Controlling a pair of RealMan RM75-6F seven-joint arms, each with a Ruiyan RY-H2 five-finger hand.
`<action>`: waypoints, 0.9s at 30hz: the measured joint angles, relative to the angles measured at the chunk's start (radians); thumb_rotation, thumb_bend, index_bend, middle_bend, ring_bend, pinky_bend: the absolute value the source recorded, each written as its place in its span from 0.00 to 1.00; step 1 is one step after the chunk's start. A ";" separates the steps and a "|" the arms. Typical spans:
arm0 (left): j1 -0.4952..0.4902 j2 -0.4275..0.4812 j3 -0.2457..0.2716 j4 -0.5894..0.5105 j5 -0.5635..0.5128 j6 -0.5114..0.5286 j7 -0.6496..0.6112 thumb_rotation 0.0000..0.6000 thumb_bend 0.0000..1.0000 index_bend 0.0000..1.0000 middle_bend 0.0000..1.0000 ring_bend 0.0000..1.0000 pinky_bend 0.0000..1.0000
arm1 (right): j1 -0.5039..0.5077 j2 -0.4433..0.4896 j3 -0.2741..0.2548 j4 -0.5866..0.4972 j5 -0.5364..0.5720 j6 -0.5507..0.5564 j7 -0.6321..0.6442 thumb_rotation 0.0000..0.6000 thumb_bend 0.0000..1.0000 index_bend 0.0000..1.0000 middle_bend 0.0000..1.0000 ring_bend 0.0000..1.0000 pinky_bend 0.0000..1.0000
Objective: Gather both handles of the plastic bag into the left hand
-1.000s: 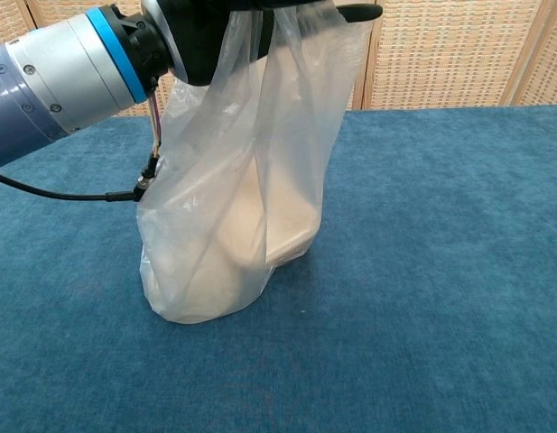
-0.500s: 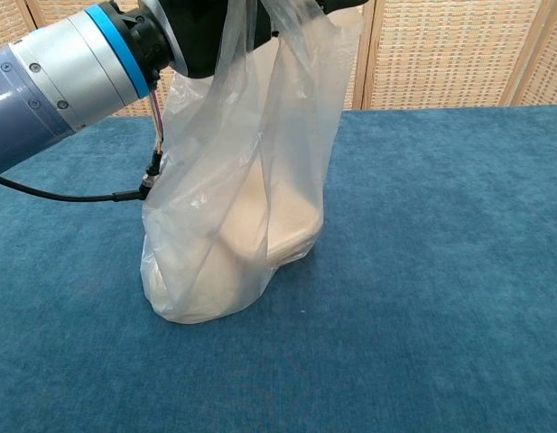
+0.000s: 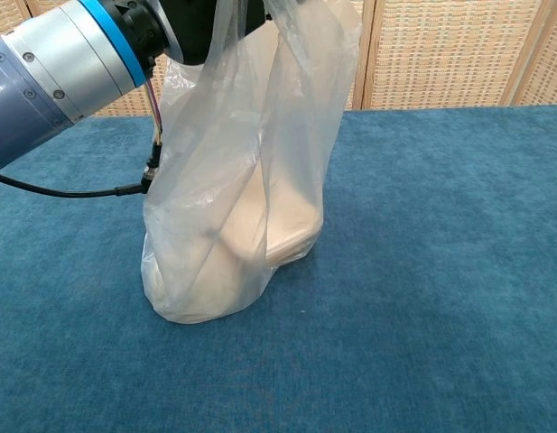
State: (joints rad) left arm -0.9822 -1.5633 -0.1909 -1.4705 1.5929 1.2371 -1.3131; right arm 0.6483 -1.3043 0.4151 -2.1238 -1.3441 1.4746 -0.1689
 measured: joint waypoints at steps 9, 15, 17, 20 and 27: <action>0.009 0.024 -0.025 -0.040 -0.011 0.007 0.012 0.95 0.09 0.04 0.00 0.07 0.08 | -0.123 0.149 0.001 0.013 -0.009 0.045 0.157 1.00 0.00 0.00 0.00 0.00 0.00; 0.024 0.041 -0.037 -0.064 -0.019 0.019 0.029 0.96 0.09 0.04 0.00 0.07 0.09 | -0.178 0.189 -0.032 0.161 -0.012 0.033 0.290 1.00 0.00 0.00 0.00 0.00 0.00; 0.031 0.042 -0.041 -0.068 -0.023 0.028 0.033 0.95 0.09 0.05 0.00 0.07 0.09 | -0.188 0.190 -0.046 0.228 -0.015 0.025 0.322 1.00 0.00 0.00 0.00 0.00 0.00; 0.041 0.040 -0.048 -0.074 -0.027 0.044 0.037 0.95 0.09 0.05 0.00 0.07 0.09 | -0.206 0.181 -0.079 0.352 -0.020 0.006 0.367 1.00 0.00 0.00 0.00 0.00 0.00; 0.054 0.039 -0.076 -0.106 -0.033 0.076 0.044 0.95 0.09 0.08 0.06 0.12 0.14 | -0.282 0.107 -0.249 0.600 -0.065 -0.040 0.427 1.00 0.00 0.00 0.00 0.00 0.00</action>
State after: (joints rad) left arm -0.9285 -1.5239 -0.2669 -1.5765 1.5594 1.3132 -1.2692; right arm 0.3666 -1.1977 0.1662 -1.5241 -1.4091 1.4343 0.2579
